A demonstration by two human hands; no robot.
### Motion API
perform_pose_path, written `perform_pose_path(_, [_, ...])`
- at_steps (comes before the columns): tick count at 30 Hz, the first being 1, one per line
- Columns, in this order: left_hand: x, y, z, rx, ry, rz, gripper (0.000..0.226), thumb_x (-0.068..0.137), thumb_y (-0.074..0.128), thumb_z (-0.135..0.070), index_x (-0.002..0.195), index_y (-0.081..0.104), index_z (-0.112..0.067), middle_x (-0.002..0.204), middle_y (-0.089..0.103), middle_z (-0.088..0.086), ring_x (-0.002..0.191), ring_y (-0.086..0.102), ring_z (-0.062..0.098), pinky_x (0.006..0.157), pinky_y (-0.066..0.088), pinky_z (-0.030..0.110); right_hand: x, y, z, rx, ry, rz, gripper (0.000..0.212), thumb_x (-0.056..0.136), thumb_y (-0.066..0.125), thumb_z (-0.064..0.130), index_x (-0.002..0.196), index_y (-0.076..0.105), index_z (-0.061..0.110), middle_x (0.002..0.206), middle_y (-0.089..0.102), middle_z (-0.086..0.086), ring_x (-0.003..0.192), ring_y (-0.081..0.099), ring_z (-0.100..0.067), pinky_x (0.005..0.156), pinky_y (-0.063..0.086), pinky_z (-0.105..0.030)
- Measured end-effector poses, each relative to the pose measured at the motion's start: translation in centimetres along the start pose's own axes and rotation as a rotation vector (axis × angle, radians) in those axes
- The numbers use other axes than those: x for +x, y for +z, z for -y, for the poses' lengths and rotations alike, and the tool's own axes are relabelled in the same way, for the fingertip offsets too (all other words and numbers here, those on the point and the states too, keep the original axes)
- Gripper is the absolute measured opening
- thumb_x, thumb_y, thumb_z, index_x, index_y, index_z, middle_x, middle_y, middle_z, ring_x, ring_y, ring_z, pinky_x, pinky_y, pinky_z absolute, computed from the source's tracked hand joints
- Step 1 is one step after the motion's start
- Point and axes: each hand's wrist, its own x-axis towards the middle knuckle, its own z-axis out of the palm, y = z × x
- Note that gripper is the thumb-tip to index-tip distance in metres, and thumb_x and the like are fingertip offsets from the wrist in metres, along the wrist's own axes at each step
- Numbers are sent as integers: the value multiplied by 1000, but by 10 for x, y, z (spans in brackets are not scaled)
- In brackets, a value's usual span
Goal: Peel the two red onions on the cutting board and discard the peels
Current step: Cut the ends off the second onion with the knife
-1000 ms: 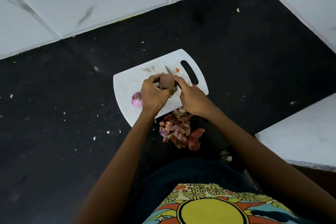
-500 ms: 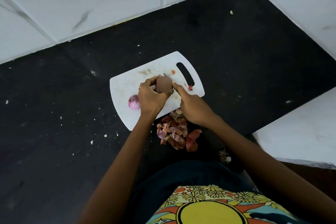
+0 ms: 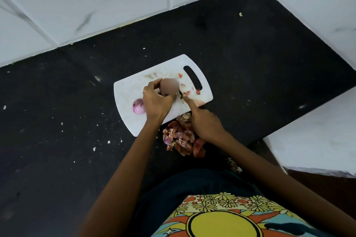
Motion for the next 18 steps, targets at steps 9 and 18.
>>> perform_pose_path(9, [-14,0,-1,-7,0,28,64,73,81,-13,127,48,-13,117,55,-1,104,55,12,73,40,5,8,-17,-10,362,47,-200,40,98,39,12,138,35,18,66,54,-6,52,48,-19,49,34,-33])
perform_pose_path(18, [-19,-1,-7,-19,-42,82,65,76,76,-5,131,43,-14,113,49,-3,103,54,13,84,43,16,26,-22,-4,589,113,-266,26,94,55,25,89,58,-1,77,64,-12,59,56,-16,54,43,-31])
